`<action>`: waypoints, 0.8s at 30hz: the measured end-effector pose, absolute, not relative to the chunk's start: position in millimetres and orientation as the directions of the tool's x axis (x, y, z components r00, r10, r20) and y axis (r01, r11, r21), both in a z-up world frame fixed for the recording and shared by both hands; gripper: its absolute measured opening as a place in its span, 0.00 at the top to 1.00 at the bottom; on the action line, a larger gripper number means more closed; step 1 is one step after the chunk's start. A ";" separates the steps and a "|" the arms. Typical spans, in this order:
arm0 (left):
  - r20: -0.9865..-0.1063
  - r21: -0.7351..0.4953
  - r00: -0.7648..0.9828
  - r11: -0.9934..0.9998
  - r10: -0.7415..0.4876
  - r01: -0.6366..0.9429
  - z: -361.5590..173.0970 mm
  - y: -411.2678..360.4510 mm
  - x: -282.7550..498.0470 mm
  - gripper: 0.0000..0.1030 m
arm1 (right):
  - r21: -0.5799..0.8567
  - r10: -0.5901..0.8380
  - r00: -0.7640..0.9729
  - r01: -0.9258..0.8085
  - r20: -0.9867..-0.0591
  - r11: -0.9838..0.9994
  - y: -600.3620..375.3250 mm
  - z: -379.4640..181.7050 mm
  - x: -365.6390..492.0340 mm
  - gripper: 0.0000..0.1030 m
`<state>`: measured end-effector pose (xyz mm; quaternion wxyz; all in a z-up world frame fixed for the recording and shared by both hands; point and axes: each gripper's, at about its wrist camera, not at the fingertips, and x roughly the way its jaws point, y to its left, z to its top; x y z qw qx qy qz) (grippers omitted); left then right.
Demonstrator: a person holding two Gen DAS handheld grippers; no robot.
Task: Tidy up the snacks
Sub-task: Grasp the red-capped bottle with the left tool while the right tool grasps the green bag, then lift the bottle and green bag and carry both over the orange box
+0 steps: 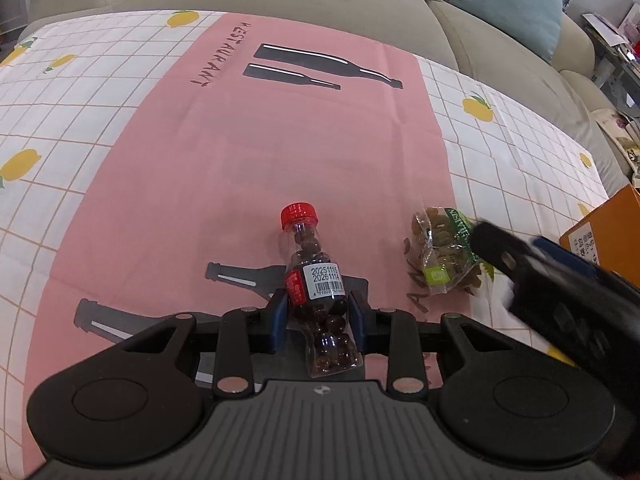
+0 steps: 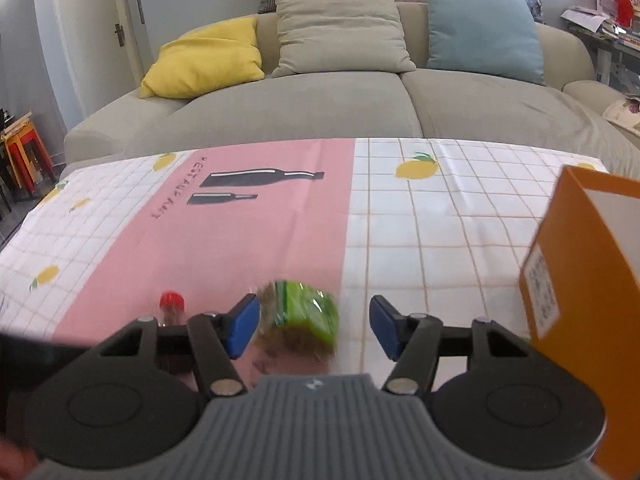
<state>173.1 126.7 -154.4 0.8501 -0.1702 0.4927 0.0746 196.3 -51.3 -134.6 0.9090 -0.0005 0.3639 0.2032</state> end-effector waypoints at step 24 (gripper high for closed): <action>-0.876 -0.239 0.464 0.954 -0.133 -0.179 -153.7 100.1 147.3 0.66 | 0.182 0.394 0.521 -0.410 -0.757 0.894 -73.0 -161.8 175.3 0.60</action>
